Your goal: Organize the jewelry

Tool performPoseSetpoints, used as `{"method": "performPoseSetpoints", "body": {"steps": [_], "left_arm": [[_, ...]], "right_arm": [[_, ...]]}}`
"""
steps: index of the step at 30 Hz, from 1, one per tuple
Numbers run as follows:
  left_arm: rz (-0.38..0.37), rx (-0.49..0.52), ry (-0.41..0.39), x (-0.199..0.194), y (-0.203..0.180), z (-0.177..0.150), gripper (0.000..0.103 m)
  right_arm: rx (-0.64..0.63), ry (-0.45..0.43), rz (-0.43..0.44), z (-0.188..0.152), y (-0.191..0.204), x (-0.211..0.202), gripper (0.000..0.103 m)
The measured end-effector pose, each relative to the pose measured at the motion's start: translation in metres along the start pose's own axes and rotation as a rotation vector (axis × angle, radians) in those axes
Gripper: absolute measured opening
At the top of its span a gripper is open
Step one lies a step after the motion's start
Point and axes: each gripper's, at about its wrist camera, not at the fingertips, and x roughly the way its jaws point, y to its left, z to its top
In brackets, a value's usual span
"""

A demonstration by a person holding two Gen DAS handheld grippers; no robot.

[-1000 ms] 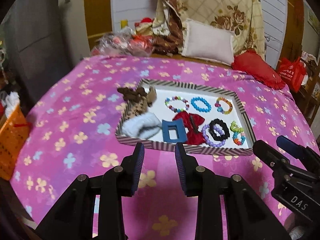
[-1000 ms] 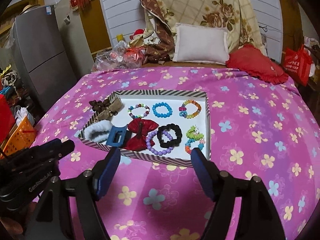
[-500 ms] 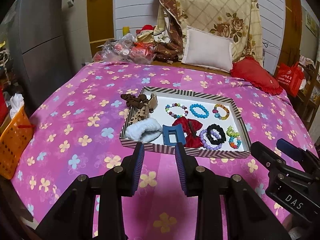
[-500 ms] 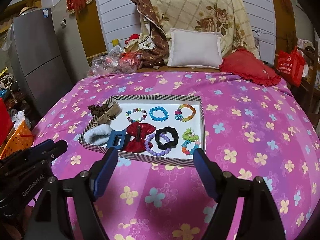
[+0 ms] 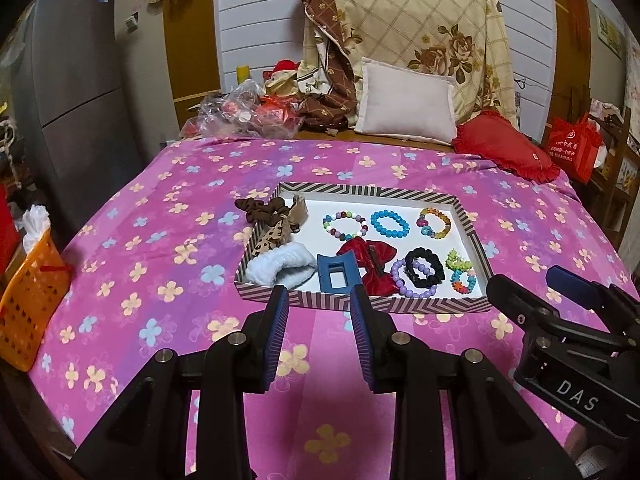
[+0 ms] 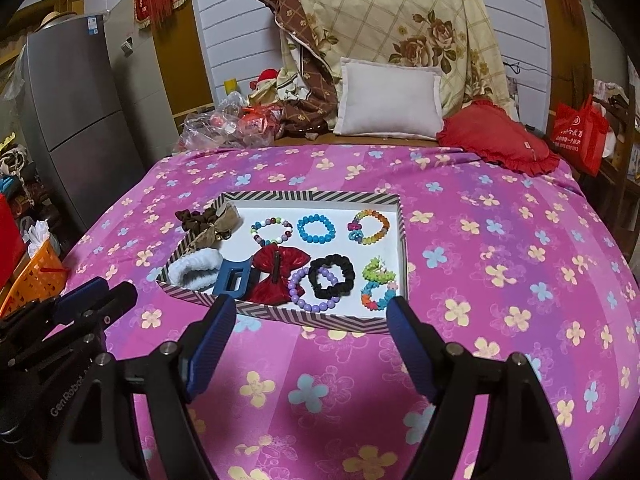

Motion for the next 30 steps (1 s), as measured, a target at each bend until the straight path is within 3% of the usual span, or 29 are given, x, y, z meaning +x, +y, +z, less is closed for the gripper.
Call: {"method": "performPoseSetpoints", "body": {"steps": [30], "left_arm": [[0.017,-0.06,0.015,0.012,0.014,0.01,0.035]], "right_arm": [[-0.003,0.017,-0.006,0.002,-0.006,0.004,0.081]]}}
